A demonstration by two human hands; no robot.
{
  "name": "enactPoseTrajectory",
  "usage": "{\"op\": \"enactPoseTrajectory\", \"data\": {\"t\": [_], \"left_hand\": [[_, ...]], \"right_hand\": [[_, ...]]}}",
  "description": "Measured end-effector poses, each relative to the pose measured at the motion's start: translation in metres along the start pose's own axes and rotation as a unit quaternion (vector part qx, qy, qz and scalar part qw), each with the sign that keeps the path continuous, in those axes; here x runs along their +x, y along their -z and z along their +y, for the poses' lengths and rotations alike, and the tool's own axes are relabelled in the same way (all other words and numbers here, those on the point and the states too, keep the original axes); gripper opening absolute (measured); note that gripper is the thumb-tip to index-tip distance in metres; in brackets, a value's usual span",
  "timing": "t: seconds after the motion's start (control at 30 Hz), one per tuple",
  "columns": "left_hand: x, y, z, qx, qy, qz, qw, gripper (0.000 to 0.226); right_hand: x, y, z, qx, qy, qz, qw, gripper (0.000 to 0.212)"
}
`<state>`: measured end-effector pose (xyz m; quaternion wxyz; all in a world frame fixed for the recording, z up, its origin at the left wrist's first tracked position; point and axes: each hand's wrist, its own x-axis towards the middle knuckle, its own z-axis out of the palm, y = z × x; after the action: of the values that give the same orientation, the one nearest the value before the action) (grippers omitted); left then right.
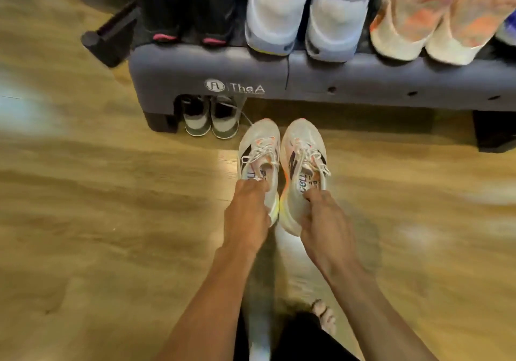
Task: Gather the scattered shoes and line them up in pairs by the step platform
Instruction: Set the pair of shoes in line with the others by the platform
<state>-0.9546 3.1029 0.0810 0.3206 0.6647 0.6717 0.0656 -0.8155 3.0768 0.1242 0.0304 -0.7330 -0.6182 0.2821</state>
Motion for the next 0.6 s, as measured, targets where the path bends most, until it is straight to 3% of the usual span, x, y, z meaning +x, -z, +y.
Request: {"op": "enactPoseTrajectory", "data": {"t": [0.27, 0.47, 0.6], "left_hand": [[0.132, -0.072, -0.055, 0.099, -0.071, 0.040, 0.992, 0.038], [0.175, -0.098, -0.067, 0.176, -0.191, 0.080, 0.962, 0.030], [0.190, -0.094, -0.077, 0.154, -0.232, 0.116, 0.953, 0.023]], "right_hand": [[0.133, -0.105, 0.032, 0.028, -0.006, 0.053, 0.998, 0.045], [0.204, -0.140, 0.040, 0.019, 0.022, 0.110, 0.994, 0.032], [0.213, -0.152, 0.039, 0.030, 0.029, 0.151, 0.988, 0.029]]}}
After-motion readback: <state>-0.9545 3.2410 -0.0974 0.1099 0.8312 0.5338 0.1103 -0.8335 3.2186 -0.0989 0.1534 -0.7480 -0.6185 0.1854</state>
